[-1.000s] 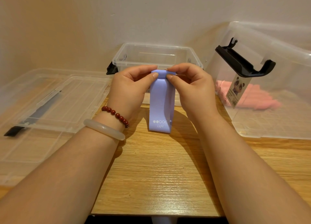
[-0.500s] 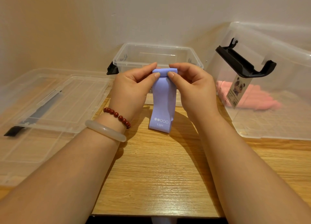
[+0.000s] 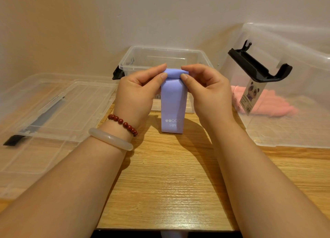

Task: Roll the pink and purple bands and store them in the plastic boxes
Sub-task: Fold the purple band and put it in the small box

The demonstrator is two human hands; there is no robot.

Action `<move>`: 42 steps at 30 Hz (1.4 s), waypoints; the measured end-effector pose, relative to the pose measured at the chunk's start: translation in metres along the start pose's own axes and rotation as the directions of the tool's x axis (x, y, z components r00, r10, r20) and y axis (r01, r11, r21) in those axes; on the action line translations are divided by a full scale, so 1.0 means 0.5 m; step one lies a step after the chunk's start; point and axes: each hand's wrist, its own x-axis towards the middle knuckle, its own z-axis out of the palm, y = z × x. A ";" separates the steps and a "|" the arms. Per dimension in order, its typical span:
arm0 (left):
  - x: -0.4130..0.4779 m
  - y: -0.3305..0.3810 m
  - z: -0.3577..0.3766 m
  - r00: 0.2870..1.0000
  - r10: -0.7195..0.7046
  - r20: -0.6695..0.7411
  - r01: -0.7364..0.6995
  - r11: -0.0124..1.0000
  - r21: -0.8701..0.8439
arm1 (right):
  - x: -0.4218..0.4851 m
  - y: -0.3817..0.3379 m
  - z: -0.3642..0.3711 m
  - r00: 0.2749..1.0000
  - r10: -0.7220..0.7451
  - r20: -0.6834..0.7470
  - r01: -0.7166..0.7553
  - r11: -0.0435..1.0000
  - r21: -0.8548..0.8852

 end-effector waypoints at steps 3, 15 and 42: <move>0.002 -0.001 -0.002 1.000 0.012 -0.009 -0.012 1.000 0.018 | -0.002 -0.001 0.003 1.000 -0.017 0.013 0.018 1.000 -0.013; -0.004 0.006 0.001 0.999 -0.009 0.033 0.010 1.000 -0.018 | 0.000 0.000 0.001 1.000 -0.008 0.007 0.008 1.000 0.014; 0.001 -0.002 -0.001 1.000 -0.009 -0.002 0.009 1.000 0.014 | 0.001 0.000 0.001 0.999 0.027 0.025 -0.026 0.999 -0.029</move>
